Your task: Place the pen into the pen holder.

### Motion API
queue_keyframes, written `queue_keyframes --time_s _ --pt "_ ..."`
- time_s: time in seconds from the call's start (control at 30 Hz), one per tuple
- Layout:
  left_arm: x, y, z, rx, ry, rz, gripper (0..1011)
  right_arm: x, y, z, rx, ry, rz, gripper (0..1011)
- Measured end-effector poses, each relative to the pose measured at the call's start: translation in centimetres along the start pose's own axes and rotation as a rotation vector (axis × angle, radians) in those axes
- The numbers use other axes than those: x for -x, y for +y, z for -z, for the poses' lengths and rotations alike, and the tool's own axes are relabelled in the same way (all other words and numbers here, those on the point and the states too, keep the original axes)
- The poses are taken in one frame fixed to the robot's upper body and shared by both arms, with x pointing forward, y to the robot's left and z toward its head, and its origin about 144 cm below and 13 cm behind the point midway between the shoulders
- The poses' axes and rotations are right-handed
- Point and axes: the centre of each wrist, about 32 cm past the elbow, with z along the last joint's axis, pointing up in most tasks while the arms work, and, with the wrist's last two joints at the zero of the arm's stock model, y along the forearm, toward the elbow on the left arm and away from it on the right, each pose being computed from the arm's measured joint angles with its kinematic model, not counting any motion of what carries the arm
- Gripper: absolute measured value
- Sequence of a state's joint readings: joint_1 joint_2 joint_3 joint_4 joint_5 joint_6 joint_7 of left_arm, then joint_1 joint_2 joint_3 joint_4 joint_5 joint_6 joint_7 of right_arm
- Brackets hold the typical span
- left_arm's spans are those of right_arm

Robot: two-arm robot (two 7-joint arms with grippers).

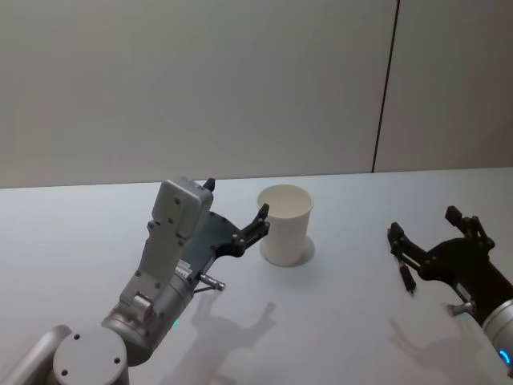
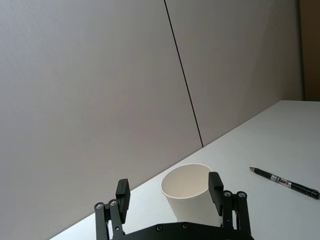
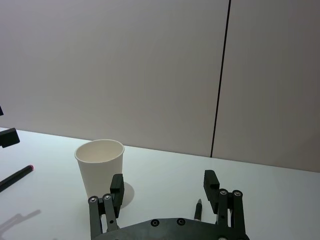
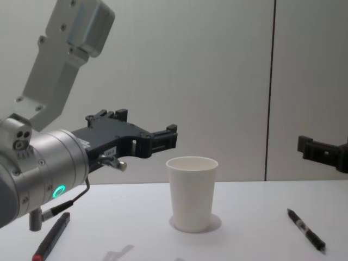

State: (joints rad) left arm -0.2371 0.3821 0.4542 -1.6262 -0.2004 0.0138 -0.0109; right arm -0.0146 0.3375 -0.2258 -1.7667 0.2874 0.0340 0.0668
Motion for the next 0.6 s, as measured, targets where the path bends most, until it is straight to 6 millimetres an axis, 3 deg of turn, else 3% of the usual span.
queue_keyframes --time_s 0.6 --pt "0.0 0.0 0.0 0.0 0.0 0.0 1003 0.0 0.0 0.0 0.0 0.0 0.0 1001"
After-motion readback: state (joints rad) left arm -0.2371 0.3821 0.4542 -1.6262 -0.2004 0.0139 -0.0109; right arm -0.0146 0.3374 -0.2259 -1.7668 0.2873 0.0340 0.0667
